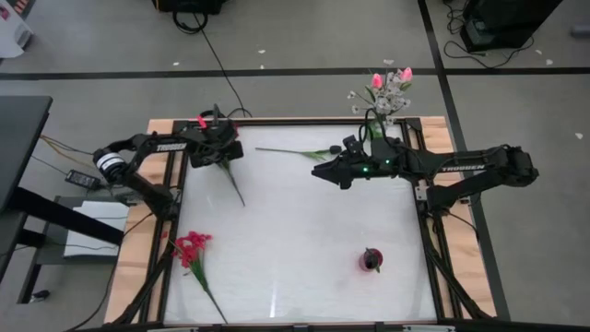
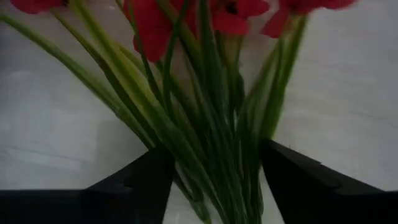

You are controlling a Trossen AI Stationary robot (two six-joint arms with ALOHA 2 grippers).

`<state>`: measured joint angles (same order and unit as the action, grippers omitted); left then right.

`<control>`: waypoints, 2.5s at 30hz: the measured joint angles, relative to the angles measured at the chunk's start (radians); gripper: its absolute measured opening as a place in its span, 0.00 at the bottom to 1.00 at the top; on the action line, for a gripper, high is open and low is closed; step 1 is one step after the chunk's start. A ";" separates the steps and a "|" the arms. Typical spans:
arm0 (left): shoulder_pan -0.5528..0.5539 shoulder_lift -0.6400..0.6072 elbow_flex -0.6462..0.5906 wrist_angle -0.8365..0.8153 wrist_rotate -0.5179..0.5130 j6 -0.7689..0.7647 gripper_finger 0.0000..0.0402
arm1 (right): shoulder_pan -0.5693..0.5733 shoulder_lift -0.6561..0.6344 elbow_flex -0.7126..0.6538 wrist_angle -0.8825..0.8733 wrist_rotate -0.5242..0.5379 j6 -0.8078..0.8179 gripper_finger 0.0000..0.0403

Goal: Sort flowers into vase by color
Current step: Put the top red flower into the red vase

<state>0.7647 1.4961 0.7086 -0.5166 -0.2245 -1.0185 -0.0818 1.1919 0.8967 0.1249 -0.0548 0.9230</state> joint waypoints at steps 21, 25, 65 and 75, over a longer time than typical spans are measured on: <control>-0.052 -0.103 -0.005 -0.015 0.084 0.039 0.04 | 0.000 -0.002 0.000 0.066 -0.209 0.028 0.66; -0.092 -0.193 -0.005 -0.002 0.084 0.038 0.03 | 0.000 -0.002 0.000 0.069 -0.206 0.027 0.66; -0.709 -0.147 0.081 1.435 0.131 0.567 0.03 | 0.022 0.001 0.000 0.111 -0.074 -0.481 0.66; -0.742 -0.001 0.305 1.298 0.169 0.720 0.05 | 0.022 0.001 0.000 0.101 -0.083 -0.473 0.63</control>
<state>0.0225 1.4948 1.0139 0.7810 -0.0559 -0.2989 -0.0601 1.1927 0.8963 0.2261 -0.1380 0.4498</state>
